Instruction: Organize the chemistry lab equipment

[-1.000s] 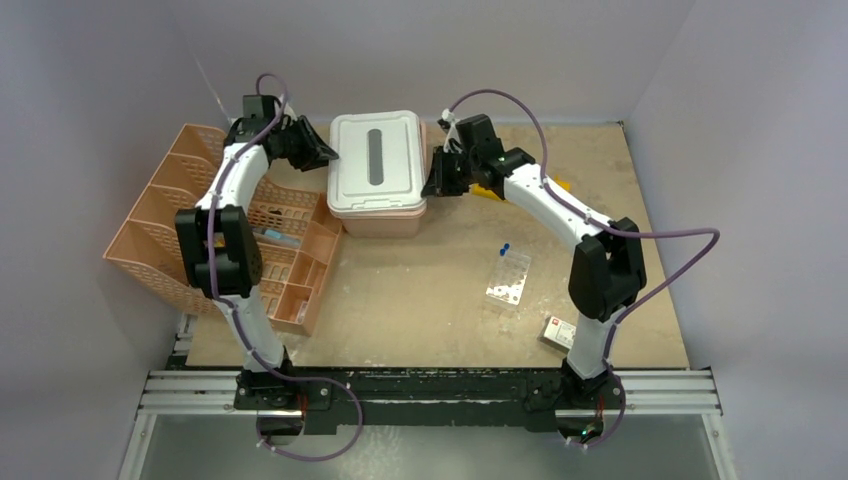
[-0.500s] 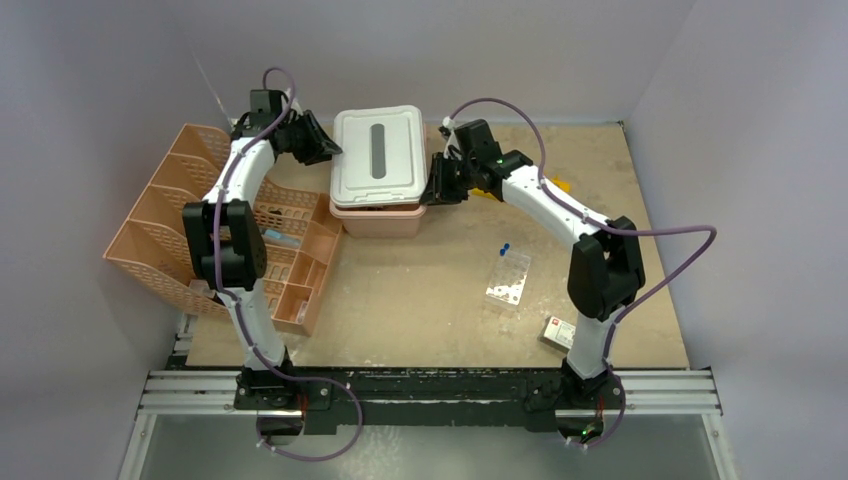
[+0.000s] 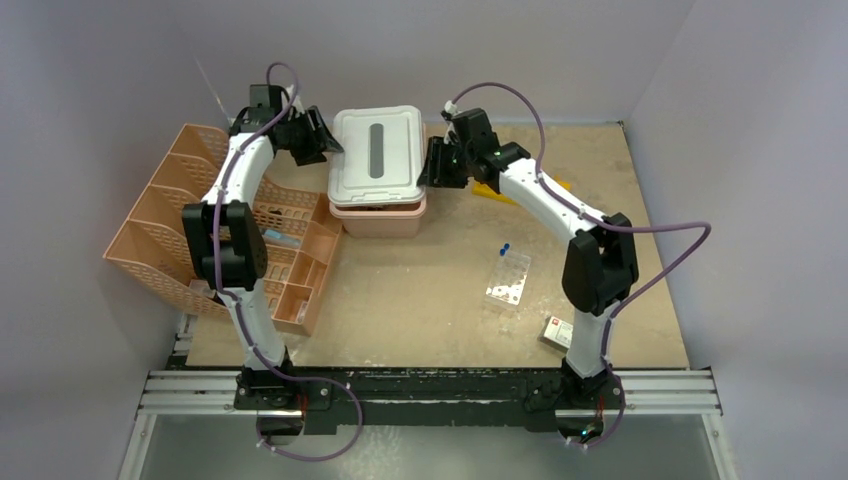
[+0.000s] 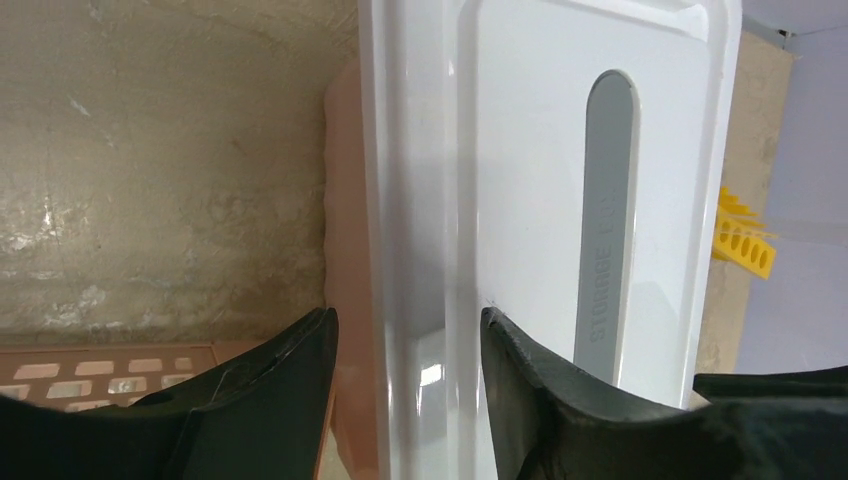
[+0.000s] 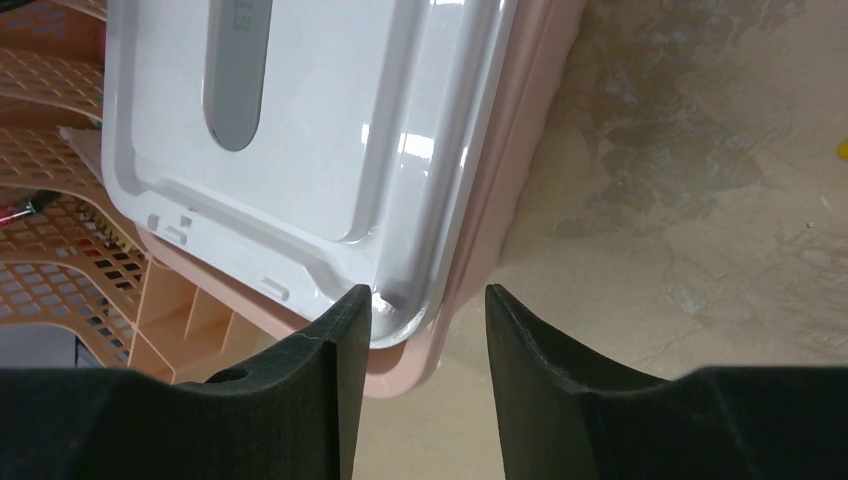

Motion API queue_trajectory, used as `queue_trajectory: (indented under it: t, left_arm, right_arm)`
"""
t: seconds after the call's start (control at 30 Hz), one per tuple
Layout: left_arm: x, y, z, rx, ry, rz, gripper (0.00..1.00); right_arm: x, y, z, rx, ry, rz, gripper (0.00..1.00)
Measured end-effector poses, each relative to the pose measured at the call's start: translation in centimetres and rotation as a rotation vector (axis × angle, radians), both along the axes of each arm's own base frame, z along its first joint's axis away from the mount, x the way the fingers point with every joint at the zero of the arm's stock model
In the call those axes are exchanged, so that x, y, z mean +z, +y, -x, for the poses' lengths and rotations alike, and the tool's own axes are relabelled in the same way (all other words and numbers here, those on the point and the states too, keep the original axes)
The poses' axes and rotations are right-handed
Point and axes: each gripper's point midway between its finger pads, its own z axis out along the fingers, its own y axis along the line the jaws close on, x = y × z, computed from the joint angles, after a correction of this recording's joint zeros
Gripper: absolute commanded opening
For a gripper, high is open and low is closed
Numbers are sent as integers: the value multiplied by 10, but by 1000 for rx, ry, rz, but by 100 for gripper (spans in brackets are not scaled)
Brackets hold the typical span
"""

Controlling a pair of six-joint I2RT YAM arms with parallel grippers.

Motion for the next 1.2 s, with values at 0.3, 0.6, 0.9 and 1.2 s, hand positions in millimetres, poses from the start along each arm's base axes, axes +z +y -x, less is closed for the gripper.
queue_trajectory:
  t: [0.3,0.6,0.9,1.2]
  left_arm:
    - [5,0,-1,0,-12,0,42]
    - [1,-1,7,-28,1,-10,22]
    - [1,-8,13,-61,10,6,17]
    - [1,-17,18,-87,20,12,19]
  right_arm:
    - [2,2,-9,-9,-30,0,57]
    - [-17,11,-31,-15,-4,35,46]
    - [-13,8,-21,-20,7,73,30]
    - [-13,7,-2,-14,57,90,25]
